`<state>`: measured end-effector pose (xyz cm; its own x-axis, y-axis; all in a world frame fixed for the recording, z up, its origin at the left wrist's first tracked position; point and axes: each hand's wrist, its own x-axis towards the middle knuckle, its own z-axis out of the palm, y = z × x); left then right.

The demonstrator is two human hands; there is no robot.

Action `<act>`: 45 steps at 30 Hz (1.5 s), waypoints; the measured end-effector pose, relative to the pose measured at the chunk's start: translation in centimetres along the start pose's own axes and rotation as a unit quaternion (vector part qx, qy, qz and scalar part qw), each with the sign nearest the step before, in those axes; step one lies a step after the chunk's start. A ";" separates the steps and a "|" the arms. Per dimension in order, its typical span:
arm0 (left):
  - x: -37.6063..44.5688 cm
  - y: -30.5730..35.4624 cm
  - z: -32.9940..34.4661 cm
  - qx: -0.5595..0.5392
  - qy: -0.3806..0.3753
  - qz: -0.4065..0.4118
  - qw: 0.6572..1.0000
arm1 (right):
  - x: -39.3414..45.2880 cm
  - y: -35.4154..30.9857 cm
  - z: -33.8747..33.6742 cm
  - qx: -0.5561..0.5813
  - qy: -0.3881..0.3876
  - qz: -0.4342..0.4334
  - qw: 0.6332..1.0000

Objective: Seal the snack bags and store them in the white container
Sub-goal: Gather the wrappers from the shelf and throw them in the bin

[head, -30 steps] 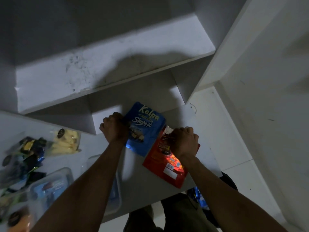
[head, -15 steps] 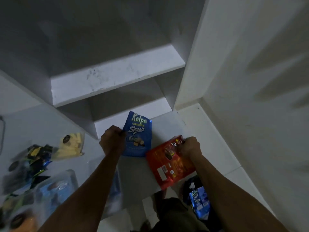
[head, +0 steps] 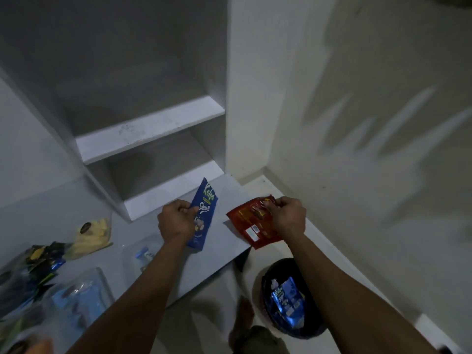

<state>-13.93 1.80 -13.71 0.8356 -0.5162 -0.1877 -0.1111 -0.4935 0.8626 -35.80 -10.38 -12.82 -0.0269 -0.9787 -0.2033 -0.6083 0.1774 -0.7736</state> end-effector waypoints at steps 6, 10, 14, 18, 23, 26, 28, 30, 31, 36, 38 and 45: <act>-4.0 4.3 4.6 -0.010 -0.059 0.064 0.996 | -0.4 1.7 -7.6 0.014 0.122 -0.007 0.992; -7.5 7.3 9.4 -0.014 -0.100 0.106 0.989 | 0.2 4.2 -13.2 -0.008 0.210 0.022 0.977; -9.8 8.8 12.8 -0.005 -0.114 0.118 0.986 | 0.6 6.1 -16.0 -0.034 0.234 0.042 0.971; -12.8 9.2 17.8 0.018 -0.139 0.106 0.984 | 1.5 9.9 -18.4 -0.036 0.226 0.073 0.971; -16.4 7.3 23.0 0.068 -0.158 0.078 0.982 | 2.4 16.1 -18.2 -0.030 0.202 0.114 0.972; -18.1 4.8 25.6 0.096 -0.175 0.051 0.979 | 2.7 19.7 -17.0 -0.043 0.170 0.156 0.972; -18.8 2.6 27.2 0.126 -0.192 0.043 0.972 | 2.9 22.0 -16.0 -0.057 0.144 0.182 0.971; -19.3 0.0 28.7 0.168 -0.214 0.045 0.961 | 3.0 24.5 -14.8 -0.077 0.116 0.204 0.969; -19.5 -1.3 29.5 0.191 -0.213 0.045 0.957 | 3.1 25.6 -14.3 -0.087 0.103 0.211 0.968; -20.8 -5.3 32.1 0.227 -0.190 -0.004 0.955 | 3.7 30.0 -11.7 -0.114 0.062 0.228 0.965; -21.0 -5.9 32.9 0.224 -0.186 -0.008 0.957 | 4.2 30.9 -11.1 -0.104 0.050 0.229 0.967; -20.8 -5.9 33.7 0.197 -0.177 -0.050 0.963 | 5.5 31.4 -11.3 -0.052 0.005 0.237 0.970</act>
<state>-48.81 -8.17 -30.73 0.6244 -0.6249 -0.4687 -0.2937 -0.7438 0.6004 -63.97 -11.34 -31.42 -0.3309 -0.7905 -0.5155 -0.6026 0.5973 -0.5292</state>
